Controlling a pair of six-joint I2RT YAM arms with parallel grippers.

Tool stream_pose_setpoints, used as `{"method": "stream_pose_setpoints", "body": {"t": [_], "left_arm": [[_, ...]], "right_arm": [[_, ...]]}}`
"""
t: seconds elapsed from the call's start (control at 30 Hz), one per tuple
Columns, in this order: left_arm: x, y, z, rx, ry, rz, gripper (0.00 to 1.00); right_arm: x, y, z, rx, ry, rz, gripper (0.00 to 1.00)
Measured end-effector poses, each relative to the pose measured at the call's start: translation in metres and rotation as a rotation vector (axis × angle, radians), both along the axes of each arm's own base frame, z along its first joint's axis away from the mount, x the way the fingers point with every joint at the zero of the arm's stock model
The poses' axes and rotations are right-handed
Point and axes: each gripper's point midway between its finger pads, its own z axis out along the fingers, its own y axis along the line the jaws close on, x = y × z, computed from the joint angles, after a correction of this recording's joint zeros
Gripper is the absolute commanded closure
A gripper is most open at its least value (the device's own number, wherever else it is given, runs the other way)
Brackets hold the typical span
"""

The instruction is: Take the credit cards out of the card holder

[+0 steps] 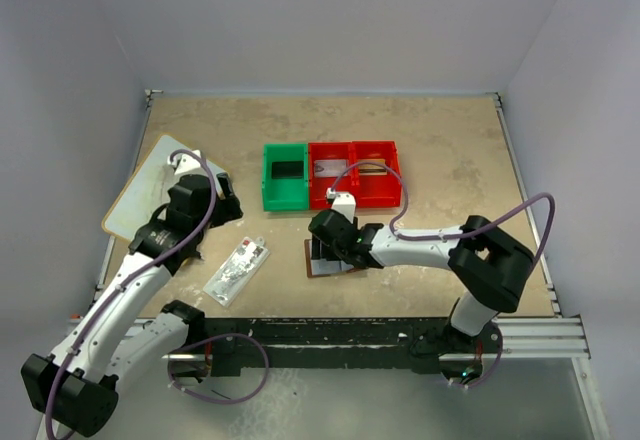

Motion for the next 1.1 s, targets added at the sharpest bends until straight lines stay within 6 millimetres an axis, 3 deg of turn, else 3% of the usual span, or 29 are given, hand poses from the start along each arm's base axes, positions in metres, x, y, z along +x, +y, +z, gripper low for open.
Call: {"method": "stream_pose_setpoints", "body": {"t": [0.17, 0.47, 0.67, 1.1], "left_arm": [[0.001, 0.001, -0.002, 0.008, 0.007, 0.006, 0.25], [0.001, -0.004, -0.006, -0.003, 0.026, -0.017, 0.25], [0.001, -0.016, -0.008, -0.038, 0.037, -0.065, 0.25], [0.001, -0.008, 0.005, -0.031, -0.018, -0.03, 0.25]], "right_arm": [[0.002, 0.001, -0.001, -0.015, -0.009, -0.003, 0.45], [-0.003, 0.006, -0.001, 0.093, -0.001, 0.024, 0.53], [-0.003, 0.01, 0.002, 0.198, 0.024, 0.048, 0.37], [0.002, 0.024, -0.001, 0.015, -0.02, 0.094, 0.35]]}}
